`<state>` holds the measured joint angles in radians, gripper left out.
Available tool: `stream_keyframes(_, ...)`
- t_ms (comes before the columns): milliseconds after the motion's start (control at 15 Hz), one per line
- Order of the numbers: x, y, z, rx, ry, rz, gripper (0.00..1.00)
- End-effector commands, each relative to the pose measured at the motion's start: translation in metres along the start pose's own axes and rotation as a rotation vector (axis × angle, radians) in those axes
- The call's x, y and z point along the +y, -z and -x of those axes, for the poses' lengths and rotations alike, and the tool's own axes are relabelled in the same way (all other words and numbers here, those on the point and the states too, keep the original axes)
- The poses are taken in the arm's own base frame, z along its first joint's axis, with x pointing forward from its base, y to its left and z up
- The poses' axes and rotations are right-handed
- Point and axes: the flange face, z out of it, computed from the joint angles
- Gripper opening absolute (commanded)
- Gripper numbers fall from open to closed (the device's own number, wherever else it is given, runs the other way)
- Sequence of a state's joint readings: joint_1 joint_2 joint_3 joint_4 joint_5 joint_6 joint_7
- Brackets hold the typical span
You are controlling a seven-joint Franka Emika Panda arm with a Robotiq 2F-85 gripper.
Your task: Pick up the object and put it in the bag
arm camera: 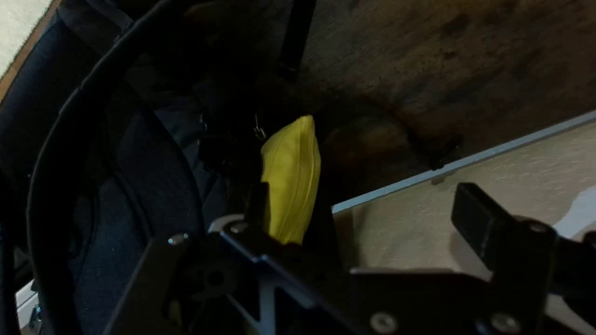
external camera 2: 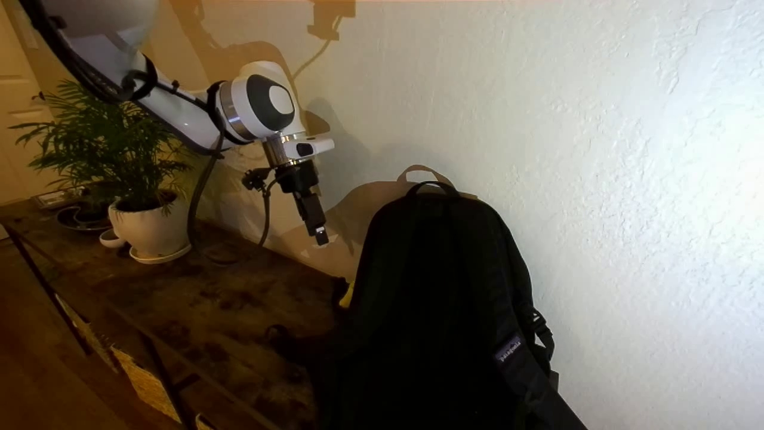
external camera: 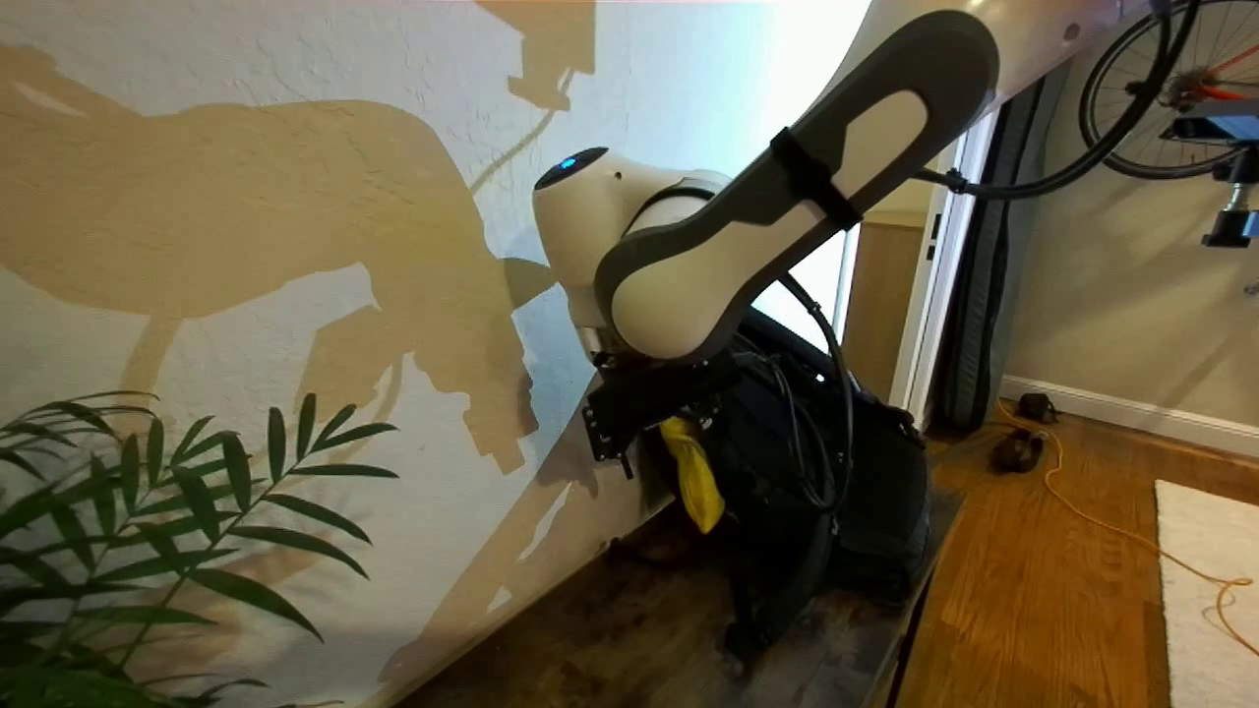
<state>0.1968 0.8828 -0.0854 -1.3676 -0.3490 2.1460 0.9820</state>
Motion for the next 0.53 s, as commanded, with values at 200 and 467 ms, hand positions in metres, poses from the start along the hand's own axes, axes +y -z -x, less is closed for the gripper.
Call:
stream_keyframes(200, 0.062, 0.020, -0.002, 0.002, 0.122, 0.020, 1.00)
stream_keyframes(467, 0.074, 0.014, -0.010, 0.055, 0.140, 0.038, 1.00)
